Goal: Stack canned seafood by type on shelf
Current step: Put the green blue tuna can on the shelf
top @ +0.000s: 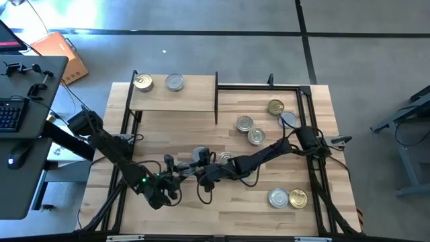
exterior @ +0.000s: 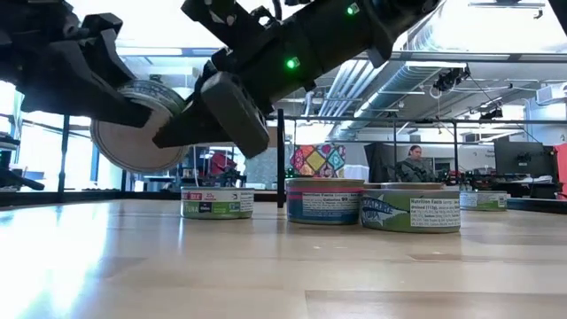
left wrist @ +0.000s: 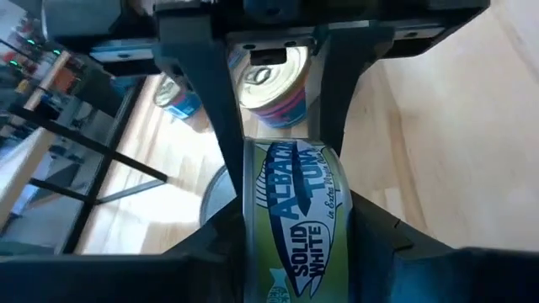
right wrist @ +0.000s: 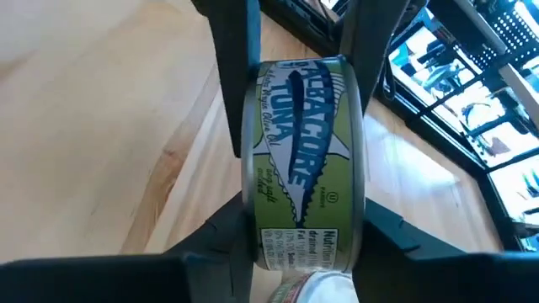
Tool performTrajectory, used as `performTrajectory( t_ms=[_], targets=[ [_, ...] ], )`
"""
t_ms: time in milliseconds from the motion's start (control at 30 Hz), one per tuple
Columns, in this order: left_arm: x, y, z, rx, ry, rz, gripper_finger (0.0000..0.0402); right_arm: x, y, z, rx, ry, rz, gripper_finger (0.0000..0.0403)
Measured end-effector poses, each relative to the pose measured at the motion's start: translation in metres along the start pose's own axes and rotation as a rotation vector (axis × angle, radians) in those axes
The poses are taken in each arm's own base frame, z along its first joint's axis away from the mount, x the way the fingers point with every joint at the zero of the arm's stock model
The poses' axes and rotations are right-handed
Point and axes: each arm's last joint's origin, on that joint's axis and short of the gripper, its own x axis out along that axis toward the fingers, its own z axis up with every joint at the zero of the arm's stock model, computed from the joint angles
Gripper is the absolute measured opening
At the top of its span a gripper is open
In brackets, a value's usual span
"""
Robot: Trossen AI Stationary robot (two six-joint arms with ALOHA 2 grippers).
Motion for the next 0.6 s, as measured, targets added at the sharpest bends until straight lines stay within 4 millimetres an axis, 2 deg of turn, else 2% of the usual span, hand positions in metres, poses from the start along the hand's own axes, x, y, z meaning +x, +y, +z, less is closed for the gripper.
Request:
performTrajectory(
  t_ms=[67, 233, 300, 433, 600],
  targets=[
    [0.004, 0.002, 0.000, -0.012, 0.011, 0.000, 0.0141, 0.000, 0.000, -0.001, 0.023, 0.011, -0.008, 0.0126],
    [0.017, 0.012, 0.003, -0.068, 0.034, 0.016, 0.0235, 0.001, -0.001, -0.005, 0.072, 0.056, -0.040, 0.0126],
    [0.022, 0.015, 0.004, -0.075, 0.036, 0.013, 0.0250, 0.002, -0.002, -0.007, 0.080, 0.066, -0.039, 0.0126],
    [0.031, 0.020, 0.006, -0.055, 0.055, -0.055, 0.0236, 0.002, -0.003, -0.010, 0.084, 0.085, -0.036, 0.0126],
    [0.035, 0.022, 0.005, -0.057, 0.074, -0.088, 0.0166, 0.002, -0.003, -0.010, 0.099, 0.087, -0.037, 0.0126]
  ],
)
